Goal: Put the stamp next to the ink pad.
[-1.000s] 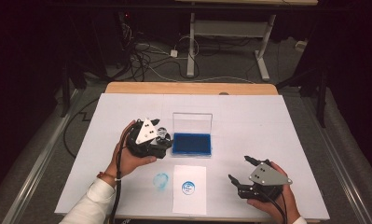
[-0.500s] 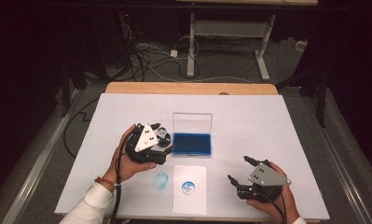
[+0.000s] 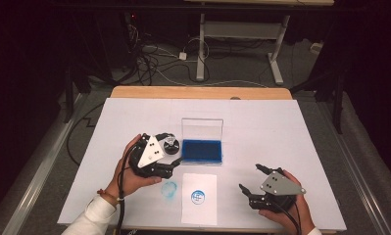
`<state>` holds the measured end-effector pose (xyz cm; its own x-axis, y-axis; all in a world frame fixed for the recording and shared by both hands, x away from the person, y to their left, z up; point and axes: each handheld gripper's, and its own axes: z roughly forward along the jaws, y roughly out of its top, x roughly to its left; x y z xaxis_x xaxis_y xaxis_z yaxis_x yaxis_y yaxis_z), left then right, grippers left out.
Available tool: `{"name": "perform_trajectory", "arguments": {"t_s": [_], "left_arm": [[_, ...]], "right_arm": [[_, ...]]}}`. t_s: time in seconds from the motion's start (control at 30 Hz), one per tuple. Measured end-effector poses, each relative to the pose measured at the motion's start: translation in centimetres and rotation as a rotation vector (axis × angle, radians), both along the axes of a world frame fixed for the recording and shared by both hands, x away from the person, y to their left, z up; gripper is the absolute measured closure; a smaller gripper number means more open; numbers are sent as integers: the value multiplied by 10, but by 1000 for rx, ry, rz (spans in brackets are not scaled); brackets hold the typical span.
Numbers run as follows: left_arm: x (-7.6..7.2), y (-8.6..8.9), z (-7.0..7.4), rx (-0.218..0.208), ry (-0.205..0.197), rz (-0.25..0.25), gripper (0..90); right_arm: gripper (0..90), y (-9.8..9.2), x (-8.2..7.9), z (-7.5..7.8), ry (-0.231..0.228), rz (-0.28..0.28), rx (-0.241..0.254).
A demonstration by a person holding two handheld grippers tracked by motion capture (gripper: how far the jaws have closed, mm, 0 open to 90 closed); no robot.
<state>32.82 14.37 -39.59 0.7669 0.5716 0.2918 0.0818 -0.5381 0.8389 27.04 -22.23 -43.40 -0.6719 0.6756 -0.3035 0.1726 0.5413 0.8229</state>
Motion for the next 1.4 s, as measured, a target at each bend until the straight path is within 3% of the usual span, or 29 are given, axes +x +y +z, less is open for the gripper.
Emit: {"name": "perform_trajectory", "arguments": {"t_s": [0.77,1.07,1.4], "left_arm": [[-27,6,0,-14,-57,-11,159],[-37,14,-3,-2,-66,-12,158],[-45,29,-11,-4,-73,20,158]], "right_arm": [[226,1,-2,1,-2,7,4],[226,1,-2,1,-5,5,2],[226,2,-2,1,-7,3,-2]]}}
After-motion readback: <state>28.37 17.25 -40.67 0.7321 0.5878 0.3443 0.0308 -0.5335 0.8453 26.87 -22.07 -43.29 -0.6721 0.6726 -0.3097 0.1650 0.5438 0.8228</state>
